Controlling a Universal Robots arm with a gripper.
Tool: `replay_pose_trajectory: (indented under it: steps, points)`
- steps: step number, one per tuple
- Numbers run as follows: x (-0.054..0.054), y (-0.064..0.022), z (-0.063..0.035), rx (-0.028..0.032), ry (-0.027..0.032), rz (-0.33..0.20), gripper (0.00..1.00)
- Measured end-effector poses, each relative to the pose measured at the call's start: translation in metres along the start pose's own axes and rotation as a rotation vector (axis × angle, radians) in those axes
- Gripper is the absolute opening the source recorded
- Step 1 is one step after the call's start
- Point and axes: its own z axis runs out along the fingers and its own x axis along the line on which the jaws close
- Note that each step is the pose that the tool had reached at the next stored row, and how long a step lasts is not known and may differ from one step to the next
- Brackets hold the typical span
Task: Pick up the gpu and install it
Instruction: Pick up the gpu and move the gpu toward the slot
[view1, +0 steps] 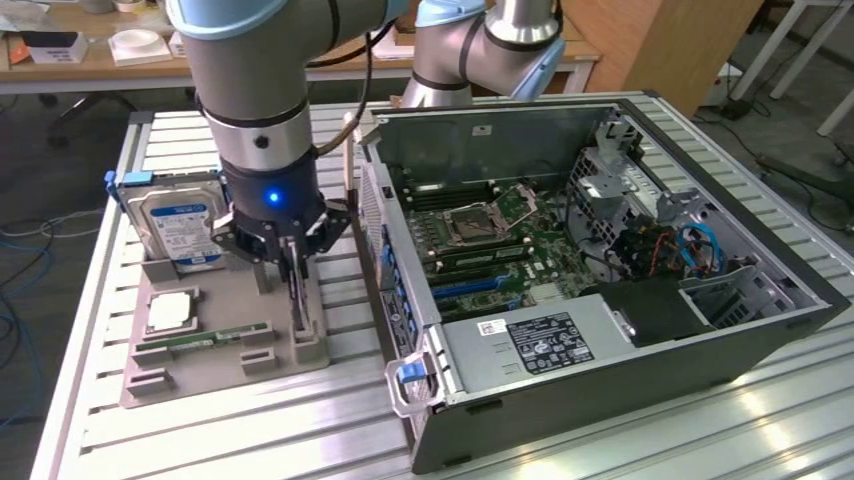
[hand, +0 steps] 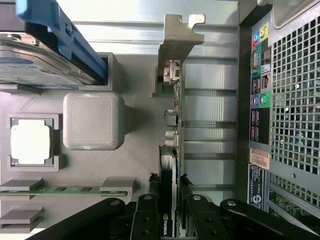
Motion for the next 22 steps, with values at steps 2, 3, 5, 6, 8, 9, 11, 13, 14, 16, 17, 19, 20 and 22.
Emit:
replay_pose_trajectory:
  steps: [2, 3, 5, 6, 8, 9, 11, 13, 14, 16, 17, 19, 20, 22]
  points:
    - [0.0, 0.0002, -0.0039, 0.0001, 0.0001, 0.0, 0.26]
    - [0.0, 0.0003, -0.0056, 0.0001, 0.0001, 0.0, 0.26]
    - [0.0, 0.0003, -0.0077, 0.0001, 0.0, 0.0, 0.26]
    - [0.0, 0.0004, -0.0089, 0.0, 0.0, 0.0, 0.26]
    - [0.0, 0.0004, -0.0095, 0.0, 0.0, 0.0, 0.26]
    - [0.0, 0.0003, -0.0102, 0.0002, 0.0003, 0.0, 0.26]
    - [-0.001, 0.0004, -0.0114, 0.0001, 0.0001, 0.0, 0.26]
    - [-0.001, 0.0005, -0.0136, 0.0001, 0.0001, 0.0, 0.26]
    - [-0.001, 0.0006, -0.0147, 0.0001, 0.0001, 0.0, 0.26]
    - [-0.001, 0.0007, -0.0165, 0.0, 0.0001, 0.0, 0.26]
    - [-0.001, 0.0007, -0.0175, 0.0, 0.0, 0.0, 0.26]
    - [-0.001, 0.0008, -0.02, 0.0001, 0.0001, 0.0, 0.26]
    - [-0.001, 0.0009, -0.0212, 0.0001, 0.0001, 0.0, 0.26]
    - [-0.001, 0.001, -0.0234, 0.0001, 0.0, 0.0, 0.26]
